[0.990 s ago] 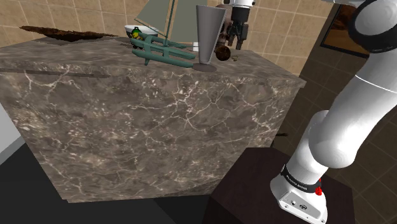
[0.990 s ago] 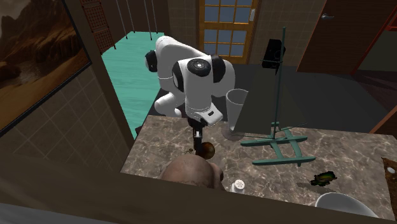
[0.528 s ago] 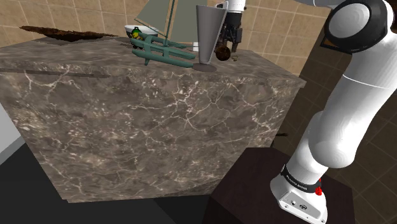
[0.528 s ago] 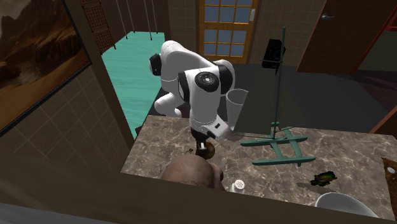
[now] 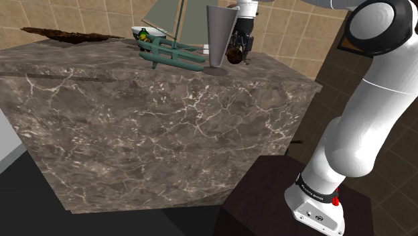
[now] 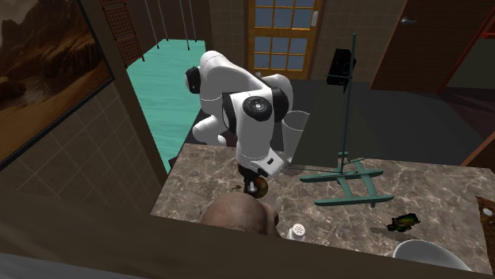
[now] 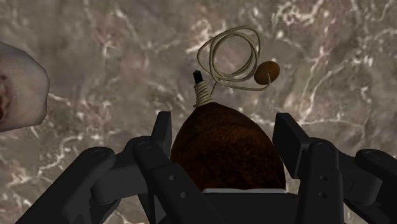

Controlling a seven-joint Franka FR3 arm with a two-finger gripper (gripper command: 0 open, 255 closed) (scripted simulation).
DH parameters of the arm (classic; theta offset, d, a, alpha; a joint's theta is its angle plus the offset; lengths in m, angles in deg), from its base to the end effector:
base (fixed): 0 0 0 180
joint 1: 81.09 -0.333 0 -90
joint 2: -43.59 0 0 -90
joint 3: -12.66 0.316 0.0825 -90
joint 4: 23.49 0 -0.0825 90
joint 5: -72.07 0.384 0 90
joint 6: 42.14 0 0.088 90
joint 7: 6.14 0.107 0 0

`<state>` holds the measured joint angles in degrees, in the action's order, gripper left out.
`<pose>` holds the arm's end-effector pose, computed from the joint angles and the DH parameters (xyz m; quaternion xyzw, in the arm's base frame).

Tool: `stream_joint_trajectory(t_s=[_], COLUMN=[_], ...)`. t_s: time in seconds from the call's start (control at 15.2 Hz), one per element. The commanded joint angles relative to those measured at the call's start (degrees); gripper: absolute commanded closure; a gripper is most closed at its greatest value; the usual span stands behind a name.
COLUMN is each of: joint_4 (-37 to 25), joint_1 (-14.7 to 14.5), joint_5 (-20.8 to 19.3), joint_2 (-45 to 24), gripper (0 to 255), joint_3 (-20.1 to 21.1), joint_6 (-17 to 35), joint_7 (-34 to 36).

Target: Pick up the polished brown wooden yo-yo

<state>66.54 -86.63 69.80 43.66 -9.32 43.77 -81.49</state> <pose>0.5227 -0.1590 0.6190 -0.8704 -0.4907 0.0387 0.0118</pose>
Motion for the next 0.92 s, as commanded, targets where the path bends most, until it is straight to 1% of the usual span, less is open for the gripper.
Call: stream_joint_trajectory(t_s=[0.0, 0.33, 0.86], joint_4=[0.15, -0.07, -9.33], joint_1=[-0.02, -0.01, 0.4], joint_5=[0.01, 0.08, 0.96], joint_2=[-0.01, -0.21, -2.71], gripper=[255, 255, 255], joint_3=[0.03, 0.01, -0.34], joint_6=[0.0, -0.04, -6.96], joint_7=[0.01, -0.03, -0.92])
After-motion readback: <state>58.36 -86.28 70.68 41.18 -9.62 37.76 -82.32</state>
